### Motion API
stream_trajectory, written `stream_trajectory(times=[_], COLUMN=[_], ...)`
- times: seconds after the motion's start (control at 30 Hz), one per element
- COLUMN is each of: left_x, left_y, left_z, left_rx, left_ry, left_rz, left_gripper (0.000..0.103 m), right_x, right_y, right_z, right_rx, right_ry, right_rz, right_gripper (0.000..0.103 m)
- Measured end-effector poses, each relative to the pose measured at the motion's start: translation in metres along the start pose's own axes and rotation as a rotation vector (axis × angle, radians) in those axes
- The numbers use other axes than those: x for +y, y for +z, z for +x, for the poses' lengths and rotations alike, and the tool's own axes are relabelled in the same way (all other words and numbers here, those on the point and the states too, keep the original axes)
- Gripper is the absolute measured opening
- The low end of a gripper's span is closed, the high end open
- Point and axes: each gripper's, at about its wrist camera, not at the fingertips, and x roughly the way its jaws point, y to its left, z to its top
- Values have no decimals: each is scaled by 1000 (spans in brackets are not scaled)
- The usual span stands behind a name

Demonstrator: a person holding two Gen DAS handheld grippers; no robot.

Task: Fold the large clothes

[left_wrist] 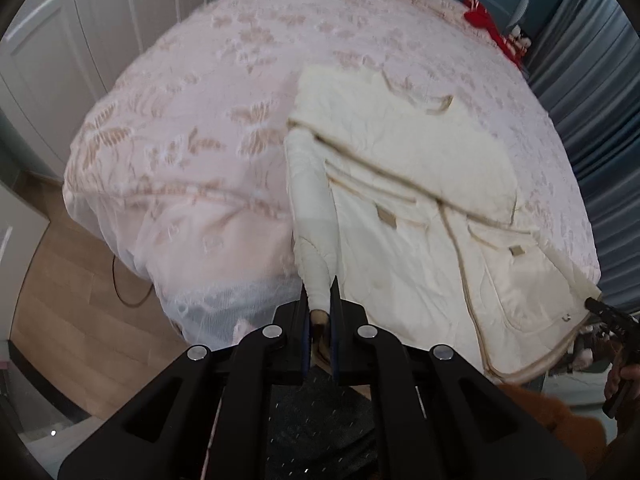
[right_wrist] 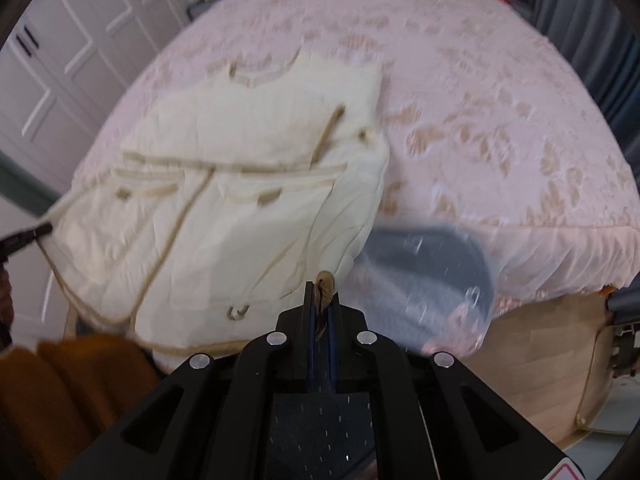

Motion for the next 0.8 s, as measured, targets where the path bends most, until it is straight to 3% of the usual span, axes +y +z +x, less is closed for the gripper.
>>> stream_trajectory(times=[0.2, 0.47, 0.8], left_x=[2, -7, -23], left_y=[37, 114, 196], left_z=[-15, 9, 74], left_rx=[-178, -339, -389], left_ry=[-3, 42, 119], left_rz=[-39, -24, -30], left_gripper=[6, 6, 6], right_x=[-10, -11, -35], right_y=[49, 119, 186], right_z=[-21, -5, 55], right_rx=[-175, -359, -482], right_ry=[-36, -66, -51], right_rz=[-7, -5, 178], right_gripper=[4, 4, 4])
